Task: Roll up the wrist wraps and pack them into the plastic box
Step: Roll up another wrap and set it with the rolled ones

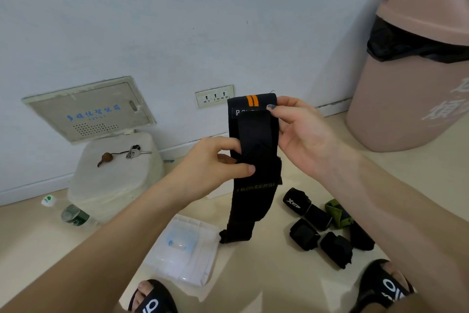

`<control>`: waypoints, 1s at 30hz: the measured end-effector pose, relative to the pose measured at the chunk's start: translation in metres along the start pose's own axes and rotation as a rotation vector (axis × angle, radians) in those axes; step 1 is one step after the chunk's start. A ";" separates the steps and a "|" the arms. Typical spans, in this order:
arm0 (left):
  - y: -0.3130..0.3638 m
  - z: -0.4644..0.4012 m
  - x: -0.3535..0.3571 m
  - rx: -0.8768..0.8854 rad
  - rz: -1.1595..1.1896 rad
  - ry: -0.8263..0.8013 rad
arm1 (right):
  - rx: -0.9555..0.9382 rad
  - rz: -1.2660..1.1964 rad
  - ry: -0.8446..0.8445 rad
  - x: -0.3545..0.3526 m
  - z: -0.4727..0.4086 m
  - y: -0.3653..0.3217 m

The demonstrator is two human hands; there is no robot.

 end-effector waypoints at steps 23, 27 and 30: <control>-0.007 -0.008 -0.010 -0.012 0.255 0.224 | 0.104 0.714 0.011 -0.005 0.009 0.018; -0.003 -0.005 -0.011 -0.022 0.263 0.238 | -0.010 0.783 0.051 -0.005 0.008 0.015; -0.001 -0.005 -0.009 -0.030 0.240 0.230 | -0.027 0.753 -0.031 0.000 0.011 0.016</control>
Point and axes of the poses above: each hand's wrist, its own z-axis away from the middle knuckle, its own x-axis out of the palm, y = z × x, the point moved 5 cm from there along -z, towards the middle knuckle, and after that the axes turned 7 degrees about -z, right-handed, at the moved point
